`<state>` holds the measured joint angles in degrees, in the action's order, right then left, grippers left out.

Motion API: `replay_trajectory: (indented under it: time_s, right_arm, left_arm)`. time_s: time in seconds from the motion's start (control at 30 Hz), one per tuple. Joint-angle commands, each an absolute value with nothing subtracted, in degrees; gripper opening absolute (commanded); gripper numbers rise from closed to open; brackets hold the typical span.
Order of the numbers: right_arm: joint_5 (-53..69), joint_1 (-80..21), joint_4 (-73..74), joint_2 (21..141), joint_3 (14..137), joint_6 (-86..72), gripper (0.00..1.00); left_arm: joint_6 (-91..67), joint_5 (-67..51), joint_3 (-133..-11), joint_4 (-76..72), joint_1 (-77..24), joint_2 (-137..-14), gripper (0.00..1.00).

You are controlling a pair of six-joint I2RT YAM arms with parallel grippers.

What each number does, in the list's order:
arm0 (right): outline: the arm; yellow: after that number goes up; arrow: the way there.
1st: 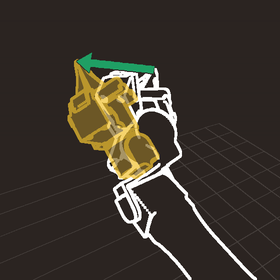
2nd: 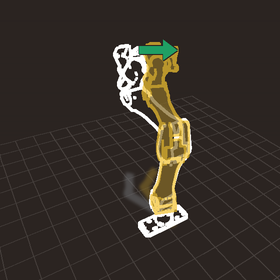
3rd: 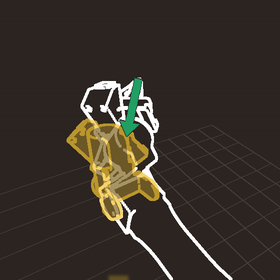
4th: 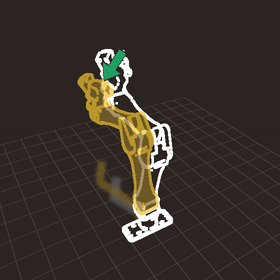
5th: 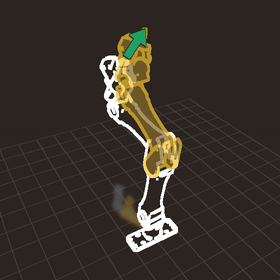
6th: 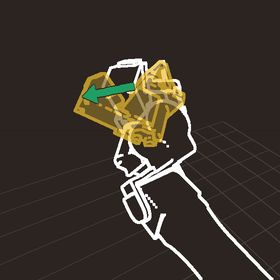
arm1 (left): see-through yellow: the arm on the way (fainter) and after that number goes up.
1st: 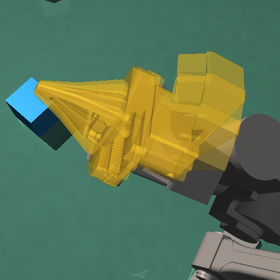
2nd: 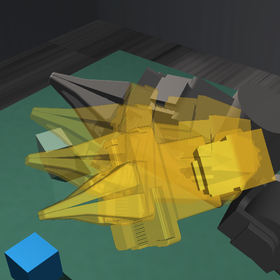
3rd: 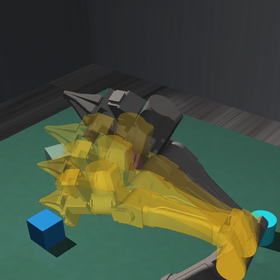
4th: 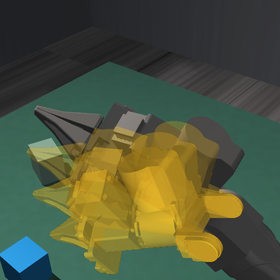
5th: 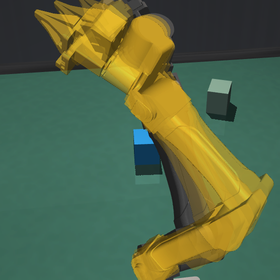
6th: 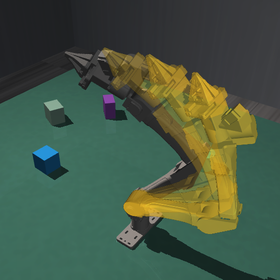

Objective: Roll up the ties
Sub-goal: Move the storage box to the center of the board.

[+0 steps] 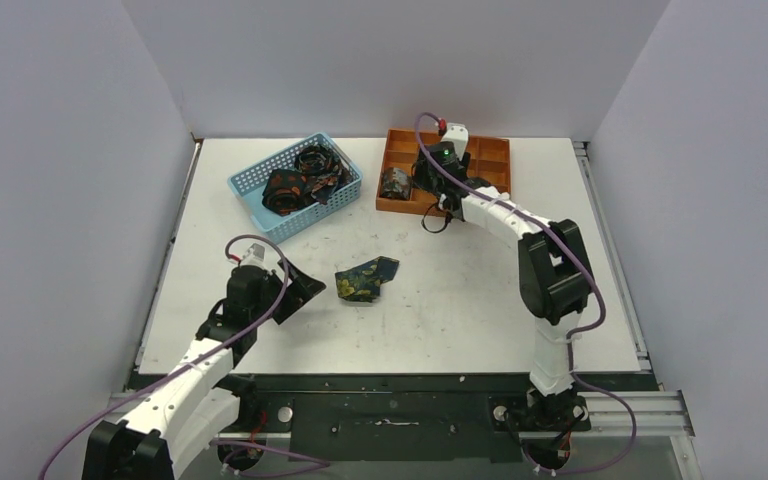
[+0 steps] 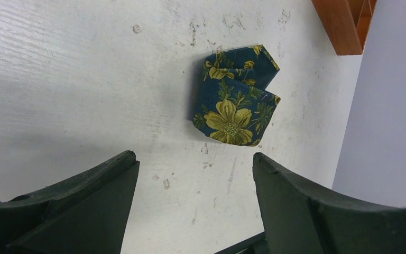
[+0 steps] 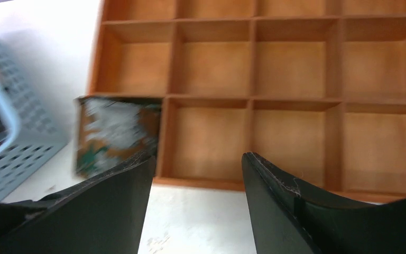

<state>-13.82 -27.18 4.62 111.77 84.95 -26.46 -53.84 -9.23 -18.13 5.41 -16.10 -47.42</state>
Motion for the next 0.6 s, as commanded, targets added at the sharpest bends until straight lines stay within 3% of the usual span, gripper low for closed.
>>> replay_trajectory:
  time_s: [0.0,0.43,0.57]
  right_arm:
    - [-21.91,-24.41,12.71,116.74,92.28,-21.53,0.62]
    - [-16.90,-21.70,14.28,124.29,92.11,-24.31,0.60]
    - [-16.50,-21.74,14.54,125.67,92.04,-24.35,0.51]
  left_arm:
    - [-53.40,-10.30,-18.13,5.98,-16.58,-45.49,0.77]
    - [-50.64,-10.20,-18.82,11.85,-17.29,-40.15,0.77]
    - [-50.45,-9.01,-18.53,12.61,-17.90,-37.96,0.77]
